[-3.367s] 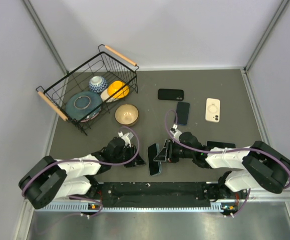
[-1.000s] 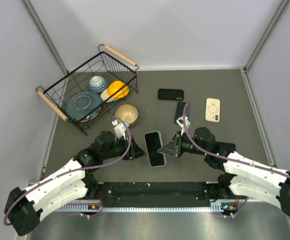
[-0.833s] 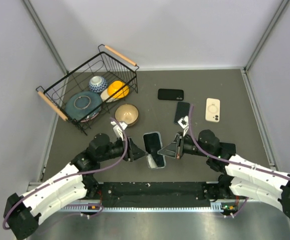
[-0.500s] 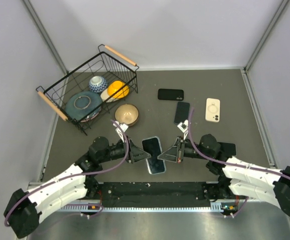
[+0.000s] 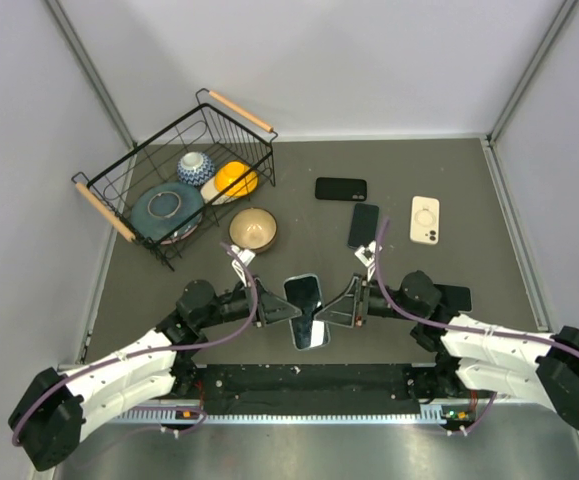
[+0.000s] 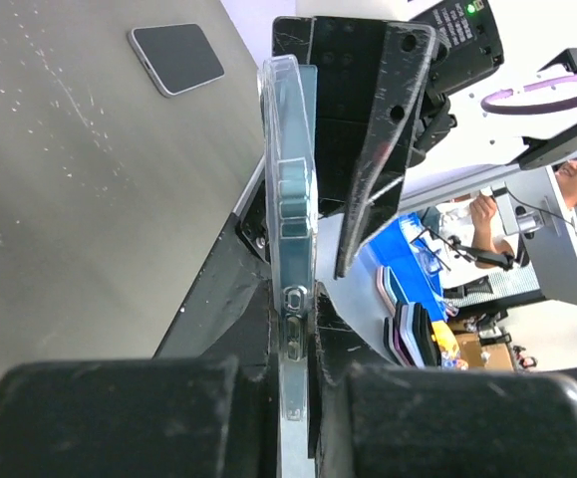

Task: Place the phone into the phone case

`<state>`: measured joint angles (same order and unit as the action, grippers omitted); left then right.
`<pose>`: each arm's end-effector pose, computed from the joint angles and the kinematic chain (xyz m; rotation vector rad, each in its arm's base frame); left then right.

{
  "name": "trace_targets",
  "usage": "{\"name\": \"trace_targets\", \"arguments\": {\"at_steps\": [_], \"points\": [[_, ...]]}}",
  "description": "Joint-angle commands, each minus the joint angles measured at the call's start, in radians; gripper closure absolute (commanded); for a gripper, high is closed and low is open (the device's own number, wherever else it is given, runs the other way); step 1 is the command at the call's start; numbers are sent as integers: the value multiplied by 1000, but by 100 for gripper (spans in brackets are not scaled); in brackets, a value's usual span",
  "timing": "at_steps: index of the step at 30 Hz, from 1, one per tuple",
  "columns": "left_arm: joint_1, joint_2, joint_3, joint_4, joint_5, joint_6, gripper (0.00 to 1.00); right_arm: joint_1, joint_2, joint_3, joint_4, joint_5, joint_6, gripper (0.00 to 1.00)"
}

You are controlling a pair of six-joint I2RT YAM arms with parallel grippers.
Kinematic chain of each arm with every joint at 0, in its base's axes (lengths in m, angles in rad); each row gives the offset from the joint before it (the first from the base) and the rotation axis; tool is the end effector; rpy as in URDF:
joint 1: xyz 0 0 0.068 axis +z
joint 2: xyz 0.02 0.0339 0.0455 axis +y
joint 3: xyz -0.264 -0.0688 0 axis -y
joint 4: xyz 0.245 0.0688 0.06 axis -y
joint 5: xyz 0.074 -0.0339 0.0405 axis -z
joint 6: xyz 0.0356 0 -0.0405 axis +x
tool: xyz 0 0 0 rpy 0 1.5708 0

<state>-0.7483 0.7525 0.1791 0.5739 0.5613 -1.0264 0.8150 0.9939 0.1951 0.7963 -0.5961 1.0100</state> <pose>0.1115 -0.1294 0.2115 0.2681 1.8791 -1.7468 0.1181 0.1544 0.2008 -0.3829 1.8903 1.8016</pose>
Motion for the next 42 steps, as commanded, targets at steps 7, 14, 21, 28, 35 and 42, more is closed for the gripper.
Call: {"name": "trace_targets", "arguments": {"at_steps": [7,14,21,28,35,42], "points": [[6,-82,-32,136,-61,-28,100,0,32,-66,162,-39,-22,58],[6,-41,-73,211,-103,-60,100,30,149,-82,272,-25,-18,61],[3,24,-29,31,-130,52,100,38,152,-102,296,50,48,100],[3,48,-27,95,-59,66,100,52,51,-69,104,93,-16,85],[3,42,-9,101,112,91,100,50,-188,9,-240,140,-172,40],[1,53,-3,156,250,95,100,46,-279,202,-628,239,-358,33]]}}
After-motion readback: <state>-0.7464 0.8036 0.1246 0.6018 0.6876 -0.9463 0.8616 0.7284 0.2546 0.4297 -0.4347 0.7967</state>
